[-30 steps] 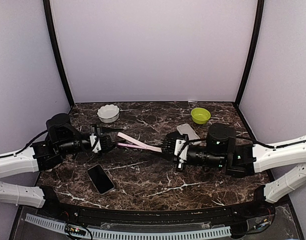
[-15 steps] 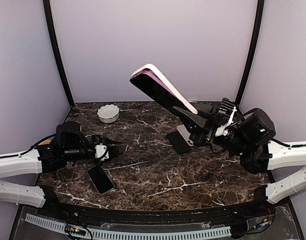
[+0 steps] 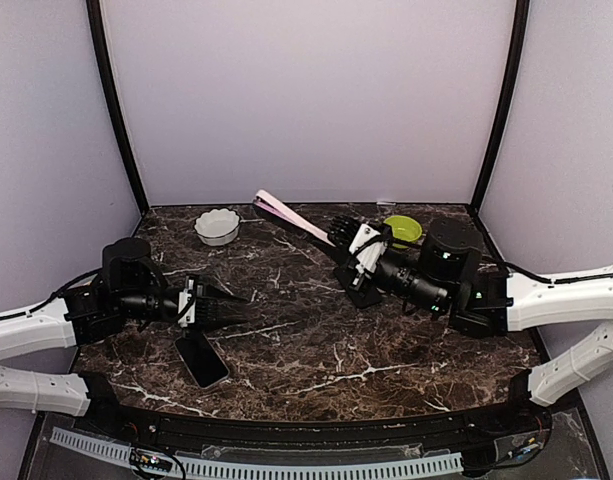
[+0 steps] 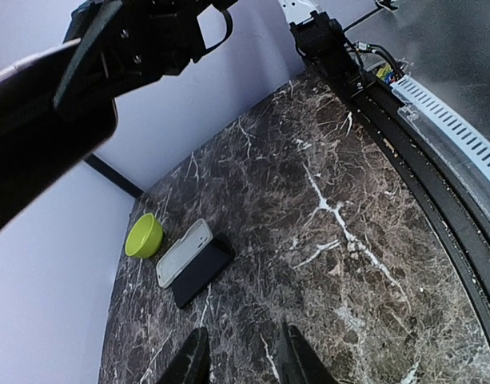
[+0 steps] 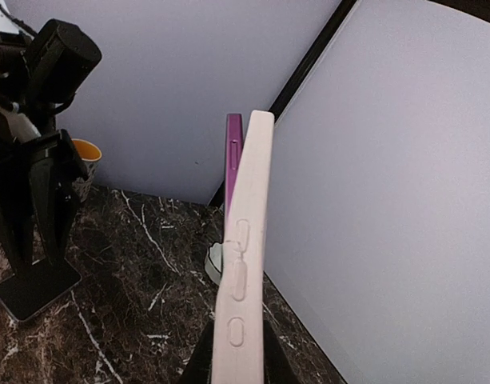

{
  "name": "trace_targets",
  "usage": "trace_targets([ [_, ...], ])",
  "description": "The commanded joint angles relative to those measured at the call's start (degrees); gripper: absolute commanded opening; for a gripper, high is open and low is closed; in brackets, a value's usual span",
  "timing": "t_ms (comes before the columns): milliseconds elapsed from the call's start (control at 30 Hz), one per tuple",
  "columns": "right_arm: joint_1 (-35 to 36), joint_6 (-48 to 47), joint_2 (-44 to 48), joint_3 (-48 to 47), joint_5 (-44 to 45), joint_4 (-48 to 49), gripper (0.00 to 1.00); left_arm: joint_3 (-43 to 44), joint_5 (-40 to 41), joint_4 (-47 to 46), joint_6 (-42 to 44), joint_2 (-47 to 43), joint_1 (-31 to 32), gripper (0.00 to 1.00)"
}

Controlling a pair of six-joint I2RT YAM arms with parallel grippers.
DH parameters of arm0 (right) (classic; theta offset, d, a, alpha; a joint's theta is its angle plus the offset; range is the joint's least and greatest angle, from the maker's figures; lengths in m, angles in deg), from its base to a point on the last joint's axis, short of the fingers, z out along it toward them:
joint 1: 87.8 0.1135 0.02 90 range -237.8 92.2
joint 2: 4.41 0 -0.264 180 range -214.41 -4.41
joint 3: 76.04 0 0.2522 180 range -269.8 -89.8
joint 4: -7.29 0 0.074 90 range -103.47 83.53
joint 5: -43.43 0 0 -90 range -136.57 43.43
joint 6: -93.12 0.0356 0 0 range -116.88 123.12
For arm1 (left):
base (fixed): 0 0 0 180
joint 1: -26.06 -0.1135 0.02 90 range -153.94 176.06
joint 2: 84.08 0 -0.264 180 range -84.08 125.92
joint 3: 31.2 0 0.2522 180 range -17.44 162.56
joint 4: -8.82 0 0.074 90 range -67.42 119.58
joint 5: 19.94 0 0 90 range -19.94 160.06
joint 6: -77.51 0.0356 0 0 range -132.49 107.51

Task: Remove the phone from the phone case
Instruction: Pass from the right arm to the left

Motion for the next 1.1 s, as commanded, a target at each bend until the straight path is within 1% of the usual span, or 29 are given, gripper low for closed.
trace_targets([
  [0,-0.2,-1.4,-0.1,-5.6,-7.0,-6.1,0.0,1.9,-5.8,2.4,-1.5,-0.7,-0.2,0.32],
  [167,-0.2,-3.4,-1.2,-8.7,-12.0,-14.4,0.0,2.0,-6.4,1.4,-2.6,-2.2,-0.3,0.35],
  [400,-0.4,-3.3,-3.5,-10.0,-10.2,-18.7,0.0,1.8,-3.9,-0.5,-3.6,-6.1,-1.0,0.43],
  [533,-0.4,-3.3,-4.1,-10.3,-7.0,-20.9,0.0,1.7,-3.0,-1.8,-4.1,-6.2,-1.7,0.49],
  [600,-0.4,-3.2,-4.0,-10.1,-7.5,-21.8,0.0,1.6,-2.4,-2.6,-4.1,-5.8,-2.0,0.48],
  [667,-0.4,-3.1,-3.6,-9.5,-8.8,-21.8,0.0,1.3,-1.7,-3.4,-3.9,-5.4,-2.2,0.43],
  [800,-0.4,-2.5,-3.0,-9.5,-11.9,-21.8,0.0,1.3,-2.2,-3.8,-3.9,-4.2,-2.5,0.4],
  [1067,-0.4,-3.4,-2.6,-9.7,-16.6,-22.1,0.0,1.1,-2.4,-3.5,-3.5,-2.6,-2.6,0.38],
])
